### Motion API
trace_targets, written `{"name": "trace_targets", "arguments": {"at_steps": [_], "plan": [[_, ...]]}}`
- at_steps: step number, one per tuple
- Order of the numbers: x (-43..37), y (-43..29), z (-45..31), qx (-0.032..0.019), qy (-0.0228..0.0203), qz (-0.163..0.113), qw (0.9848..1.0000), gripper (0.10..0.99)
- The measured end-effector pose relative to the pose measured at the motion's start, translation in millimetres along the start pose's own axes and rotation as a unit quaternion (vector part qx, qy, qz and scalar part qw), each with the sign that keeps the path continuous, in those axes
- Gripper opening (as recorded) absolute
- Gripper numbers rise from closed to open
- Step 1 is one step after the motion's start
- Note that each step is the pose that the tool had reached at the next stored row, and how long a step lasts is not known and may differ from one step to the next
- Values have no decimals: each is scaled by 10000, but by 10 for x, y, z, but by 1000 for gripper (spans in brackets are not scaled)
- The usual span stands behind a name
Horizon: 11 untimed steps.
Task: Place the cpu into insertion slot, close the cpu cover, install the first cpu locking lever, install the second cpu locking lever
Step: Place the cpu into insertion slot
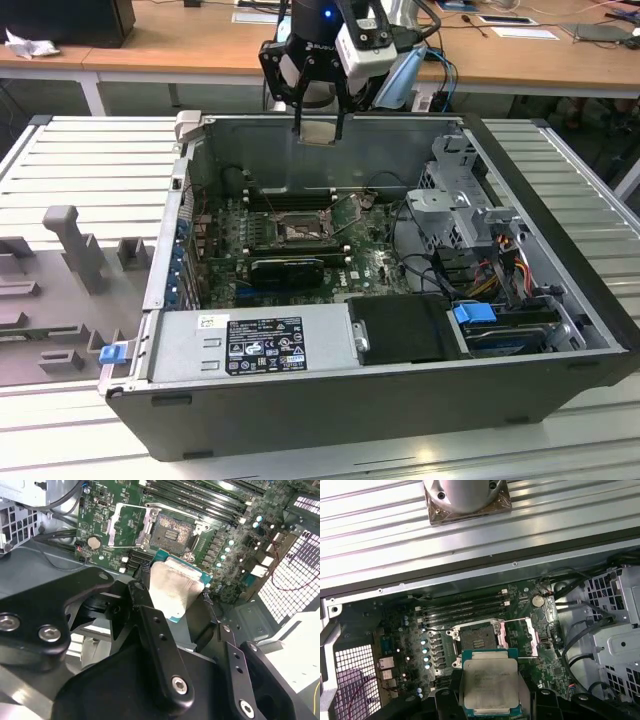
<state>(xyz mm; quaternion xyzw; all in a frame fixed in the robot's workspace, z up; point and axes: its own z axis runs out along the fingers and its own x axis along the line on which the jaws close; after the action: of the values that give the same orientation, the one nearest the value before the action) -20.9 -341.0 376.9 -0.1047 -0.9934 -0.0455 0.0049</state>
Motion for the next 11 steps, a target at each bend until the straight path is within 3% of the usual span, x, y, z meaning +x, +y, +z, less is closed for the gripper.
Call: {"name": "trace_targets", "arguments": {"at_steps": [11], "plan": [[0, 0, 0, -6, -28, 313, 9995, 529]]}}
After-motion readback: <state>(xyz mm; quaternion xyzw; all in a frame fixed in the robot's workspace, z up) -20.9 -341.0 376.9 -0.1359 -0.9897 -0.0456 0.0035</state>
